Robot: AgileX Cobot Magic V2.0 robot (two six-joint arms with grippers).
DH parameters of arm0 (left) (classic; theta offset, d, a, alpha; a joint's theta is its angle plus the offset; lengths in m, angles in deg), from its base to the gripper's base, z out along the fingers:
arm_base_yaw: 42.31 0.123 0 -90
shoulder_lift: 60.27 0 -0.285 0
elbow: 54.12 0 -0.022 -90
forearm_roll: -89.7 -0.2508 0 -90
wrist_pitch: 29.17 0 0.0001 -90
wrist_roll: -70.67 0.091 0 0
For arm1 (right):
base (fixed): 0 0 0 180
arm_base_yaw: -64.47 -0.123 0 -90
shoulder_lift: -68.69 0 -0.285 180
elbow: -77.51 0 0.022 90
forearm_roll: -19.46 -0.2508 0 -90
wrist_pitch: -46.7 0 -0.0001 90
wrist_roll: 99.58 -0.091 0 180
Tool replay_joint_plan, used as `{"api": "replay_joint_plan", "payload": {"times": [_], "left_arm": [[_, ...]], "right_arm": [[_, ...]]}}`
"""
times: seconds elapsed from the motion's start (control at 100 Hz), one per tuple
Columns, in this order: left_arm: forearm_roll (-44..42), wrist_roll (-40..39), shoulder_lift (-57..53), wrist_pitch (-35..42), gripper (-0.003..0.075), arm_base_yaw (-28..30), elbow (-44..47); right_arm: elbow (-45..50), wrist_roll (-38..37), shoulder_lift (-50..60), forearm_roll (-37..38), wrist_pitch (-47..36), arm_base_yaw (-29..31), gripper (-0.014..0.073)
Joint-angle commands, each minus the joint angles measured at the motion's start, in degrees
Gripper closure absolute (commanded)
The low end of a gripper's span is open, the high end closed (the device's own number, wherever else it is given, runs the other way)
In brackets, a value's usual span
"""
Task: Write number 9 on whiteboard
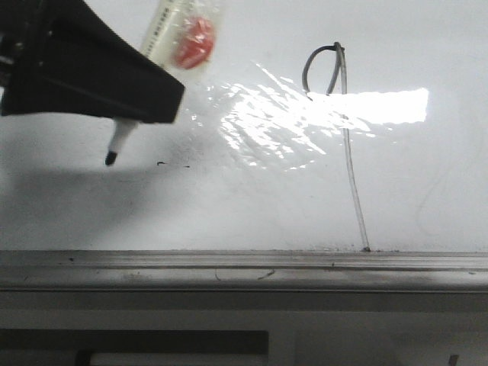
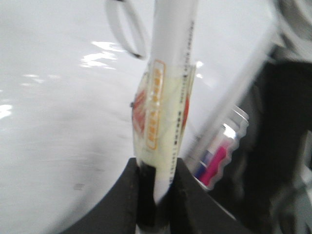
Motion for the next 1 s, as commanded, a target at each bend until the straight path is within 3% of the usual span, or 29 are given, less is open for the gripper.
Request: {"api": "replay_joint_plan", "payload": {"times": [0.0, 0.24, 0.76, 0.86, 0.99], "left_arm": [[5.3, -4.1, -0.3, 12.9, 0.0741, -2.2, -1.6], [9.8, -4.1, 3.5, 26.5, 0.0741, -7.2, -2.9], [11.9, -4.1, 11.8, 33.5, 0.0735, -7.2, -6.4], [11.9, -4.1, 11.8, 34.4, 0.0653, -7.2, -6.4], [11.9, -4.1, 11.8, 35.4, 0.0376, -7.2, -6.4]], "right_arm": [[-1.8, -2.3, 0.7, 2.2, -2.0, -0.1, 0.0645], [-1.8, -8.0, 0.8, 5.6, 0.2, -0.1, 0.0645], [-1.7, -9.5, 0.8, 5.8, 0.4, -0.1, 0.0645], [-1.7, -9.7, 0.8, 5.8, 0.8, -0.1, 0.0645], [-1.7, -9.7, 0.8, 5.8, 0.9, -0.1, 0.0645]]}}
